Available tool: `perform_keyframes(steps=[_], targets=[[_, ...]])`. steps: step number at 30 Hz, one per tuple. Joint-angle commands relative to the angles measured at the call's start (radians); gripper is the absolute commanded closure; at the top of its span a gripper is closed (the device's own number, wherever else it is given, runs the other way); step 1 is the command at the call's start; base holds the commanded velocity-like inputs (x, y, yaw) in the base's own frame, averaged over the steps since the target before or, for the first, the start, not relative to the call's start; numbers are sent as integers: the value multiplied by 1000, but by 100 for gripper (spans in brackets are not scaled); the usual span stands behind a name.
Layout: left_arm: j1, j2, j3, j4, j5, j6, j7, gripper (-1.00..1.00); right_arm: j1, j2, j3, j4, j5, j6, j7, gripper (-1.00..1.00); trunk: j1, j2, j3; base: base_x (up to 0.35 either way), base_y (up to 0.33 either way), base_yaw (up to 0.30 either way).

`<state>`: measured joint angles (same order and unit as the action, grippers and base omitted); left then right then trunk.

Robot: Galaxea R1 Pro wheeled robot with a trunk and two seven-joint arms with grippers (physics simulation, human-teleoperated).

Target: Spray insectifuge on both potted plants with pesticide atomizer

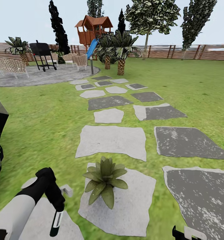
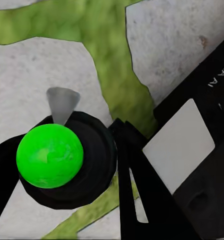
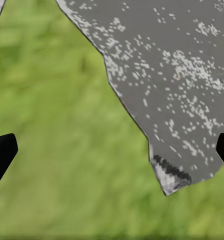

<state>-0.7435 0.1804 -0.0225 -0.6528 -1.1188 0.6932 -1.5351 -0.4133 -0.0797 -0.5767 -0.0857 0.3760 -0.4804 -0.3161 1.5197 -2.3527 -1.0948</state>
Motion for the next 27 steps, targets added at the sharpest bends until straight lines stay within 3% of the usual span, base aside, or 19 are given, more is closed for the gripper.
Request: perform_keyframes(steps=[1,8,18,21,24,27], targets=[[0,4,0,-10,-9,11,-14,100,-1,0,-6,2,11,-3,-4,-100,0,0,-1,0,0,0],[-5,4,6,-66,-12,22,-20,100,-1,-1,-6,3,12,-3,-3,-100,0,0,-1,185,115,0],[4,-6,2,-73,-12,21,-12,100,-1,-1,-8,1,11,-3,-4,-100,0,0,-1,162,207,-1],[14,-1,1,-67,-13,14,-1,100,-1,-2,-8,1,11,-3,-4,-100,0,0,-1,7,13,-186],[15,9,7,-58,-7,10,53,100,-1,-2,-8,1,11,-3,-4,-100,0,0,-1,0,0,-259],[15,4,6,-55,-3,10,64,100,-1,-2,-8,1,11,-3,-4,-100,0,0,-1,0,0,-259]])
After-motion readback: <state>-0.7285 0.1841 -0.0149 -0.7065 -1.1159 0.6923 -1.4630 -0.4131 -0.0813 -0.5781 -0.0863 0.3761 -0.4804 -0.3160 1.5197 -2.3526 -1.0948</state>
